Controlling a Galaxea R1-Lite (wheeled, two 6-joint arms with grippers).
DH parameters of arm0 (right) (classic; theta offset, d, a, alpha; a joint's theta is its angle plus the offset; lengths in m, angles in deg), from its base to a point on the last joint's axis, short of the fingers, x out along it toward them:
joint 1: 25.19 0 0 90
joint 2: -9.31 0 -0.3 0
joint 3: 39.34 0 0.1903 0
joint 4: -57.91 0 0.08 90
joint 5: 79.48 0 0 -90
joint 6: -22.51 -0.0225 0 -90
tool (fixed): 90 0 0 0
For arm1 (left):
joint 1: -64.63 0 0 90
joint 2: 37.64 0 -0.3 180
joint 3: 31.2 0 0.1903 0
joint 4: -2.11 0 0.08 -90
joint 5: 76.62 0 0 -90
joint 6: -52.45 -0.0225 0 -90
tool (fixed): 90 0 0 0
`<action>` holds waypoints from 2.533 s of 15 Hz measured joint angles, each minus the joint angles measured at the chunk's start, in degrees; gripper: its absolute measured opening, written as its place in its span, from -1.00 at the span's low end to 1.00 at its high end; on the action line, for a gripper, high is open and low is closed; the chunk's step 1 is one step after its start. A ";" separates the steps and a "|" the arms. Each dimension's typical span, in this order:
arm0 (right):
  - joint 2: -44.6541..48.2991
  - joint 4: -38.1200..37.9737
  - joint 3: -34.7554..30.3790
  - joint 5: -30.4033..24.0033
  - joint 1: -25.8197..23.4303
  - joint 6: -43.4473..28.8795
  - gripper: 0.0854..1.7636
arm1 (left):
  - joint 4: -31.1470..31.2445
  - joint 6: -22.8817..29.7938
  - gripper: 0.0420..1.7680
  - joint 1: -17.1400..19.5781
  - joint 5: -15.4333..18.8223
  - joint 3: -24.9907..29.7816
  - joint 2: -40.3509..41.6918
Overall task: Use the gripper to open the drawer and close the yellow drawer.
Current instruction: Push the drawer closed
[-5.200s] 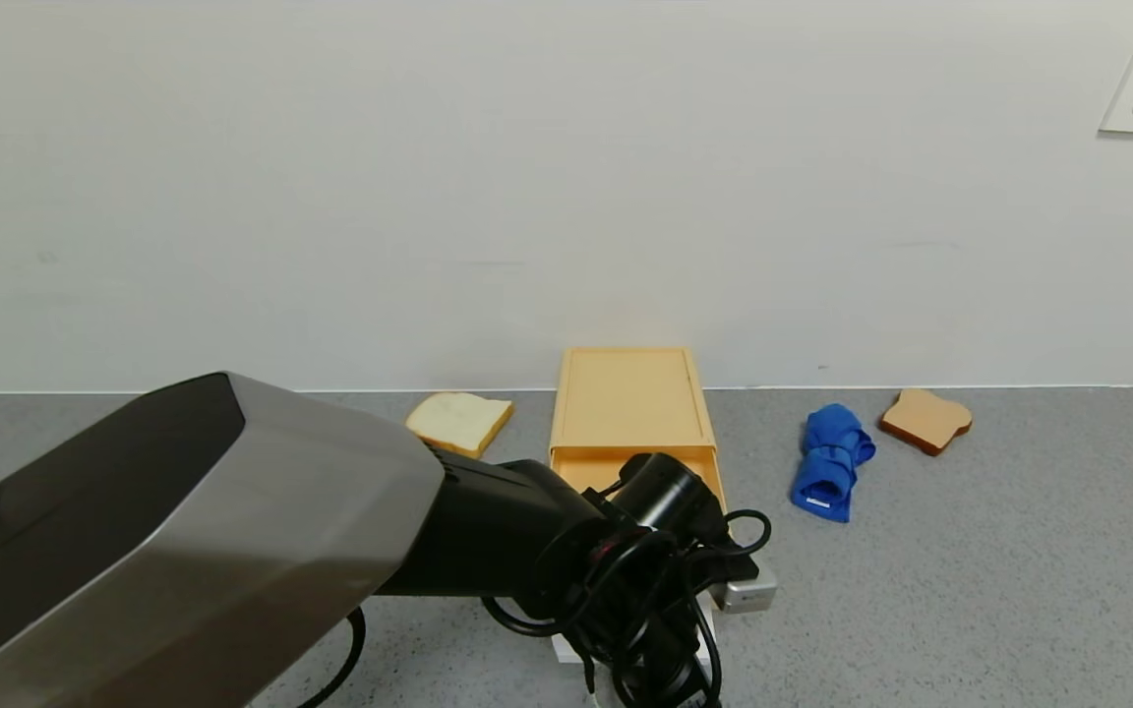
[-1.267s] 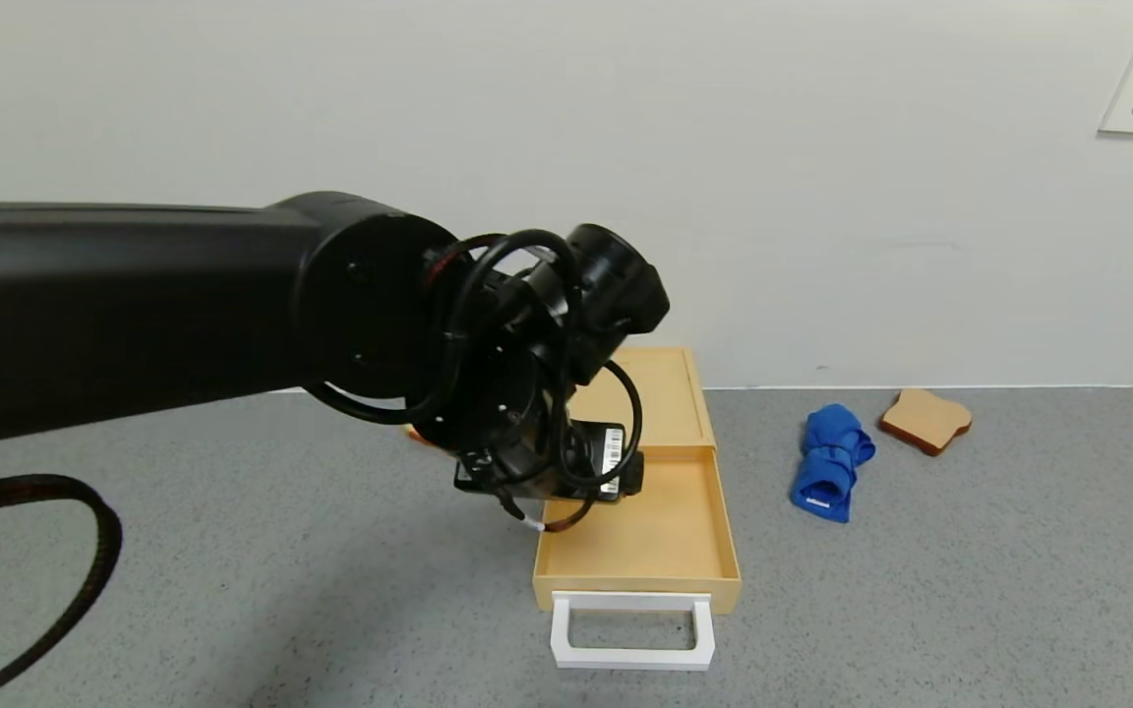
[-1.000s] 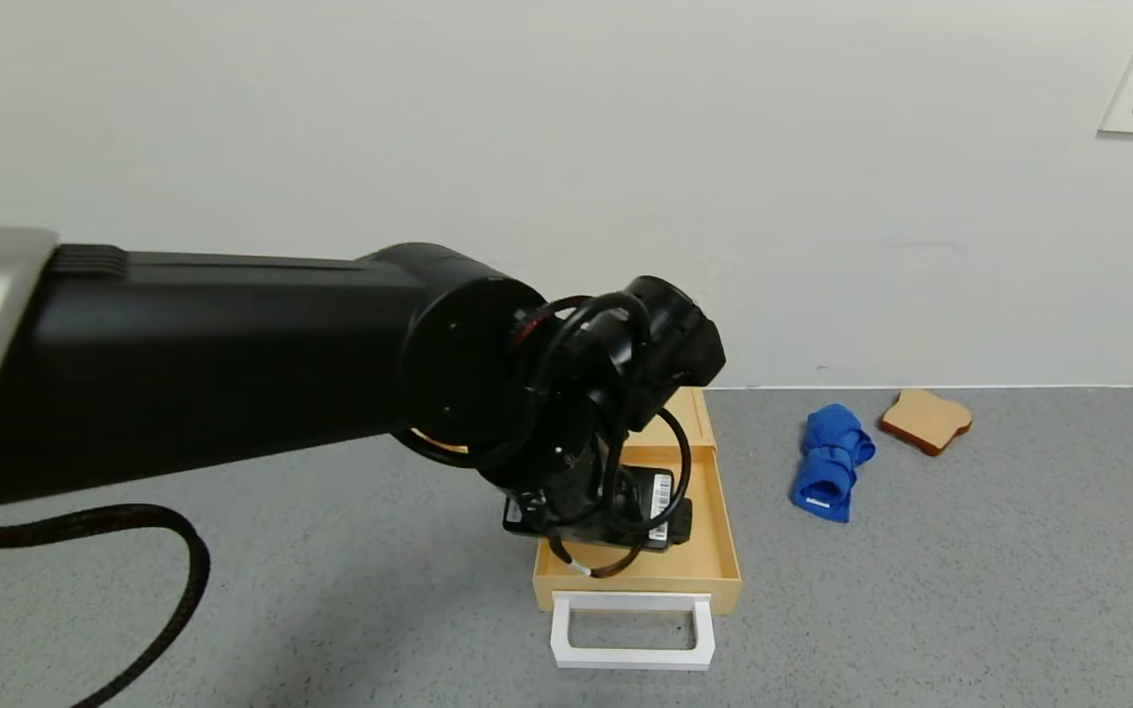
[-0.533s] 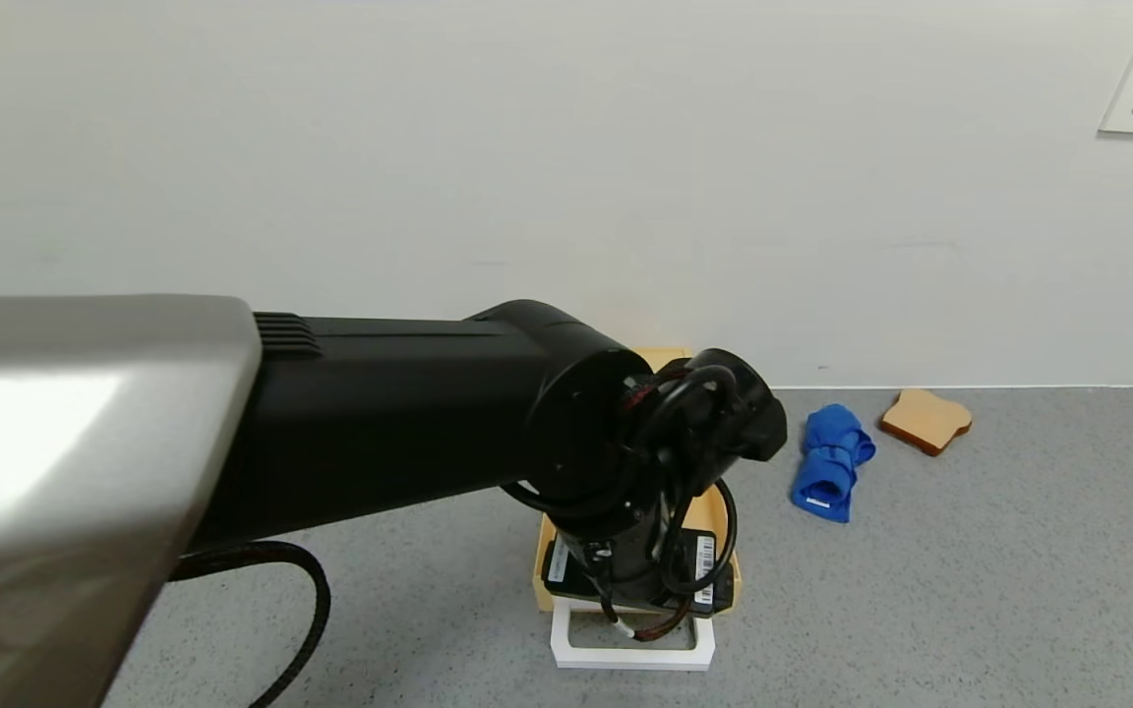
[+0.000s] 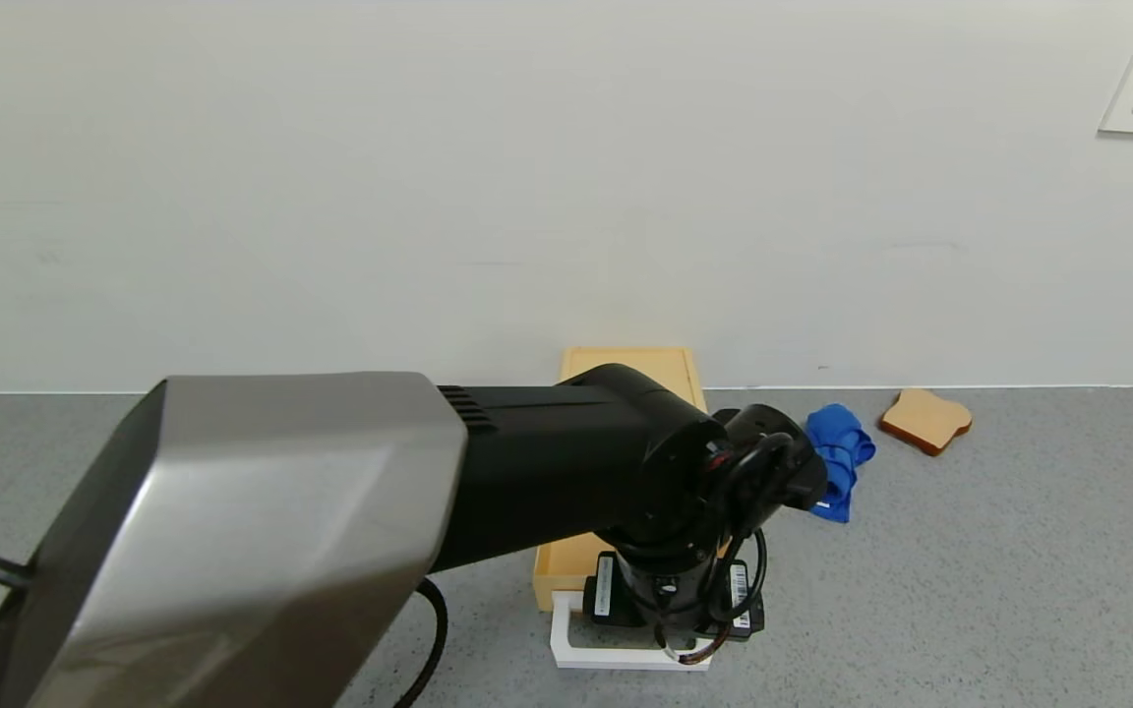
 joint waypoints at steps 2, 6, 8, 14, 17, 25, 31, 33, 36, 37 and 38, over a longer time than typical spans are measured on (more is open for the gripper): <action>0.00 0.00 0.00 -0.02 0.00 0.00 0.94 | -0.37 1.57 0.96 -0.34 -0.52 -1.29 -1.74; 0.00 0.00 0.00 0.00 0.00 0.00 0.94 | -2.24 3.96 0.96 -1.27 -3.28 -1.82 -3.80; 0.00 0.00 0.00 -0.02 0.00 0.02 0.94 | -2.79 5.03 0.96 -1.48 -5.42 -1.82 -4.63; 0.00 0.00 0.00 -0.02 0.00 0.00 0.94 | -3.90 5.89 0.96 -1.61 -7.36 -1.71 -5.99; 0.00 0.00 0.00 0.00 0.00 0.00 0.94 | -4.17 6.17 0.96 -1.57 -7.45 -1.74 -6.56; 0.00 0.00 0.00 -0.02 0.00 0.00 0.94 | -6.24 5.53 0.96 -1.13 -9.13 -1.85 -7.19; 0.00 0.00 0.00 -0.02 0.00 0.00 0.94 | -8.23 3.41 0.96 -0.80 -12.21 -1.90 -7.47; 0.00 0.00 0.00 -0.02 0.00 0.00 0.94 | -8.66 2.17 0.96 -0.59 -12.92 -1.93 -7.56; 0.00 0.00 0.00 0.00 0.00 0.00 0.94 | -9.30 0.93 0.96 -0.12 -13.03 -1.95 -7.69; 0.00 0.00 0.00 -0.02 0.00 0.00 0.94 | -10.34 0.52 0.96 0.07 -13.04 -1.95 -7.74; 0.00 0.00 0.00 0.00 0.00 0.00 0.94 | -11.03 -0.22 0.96 0.24 -13.04 -1.95 -7.78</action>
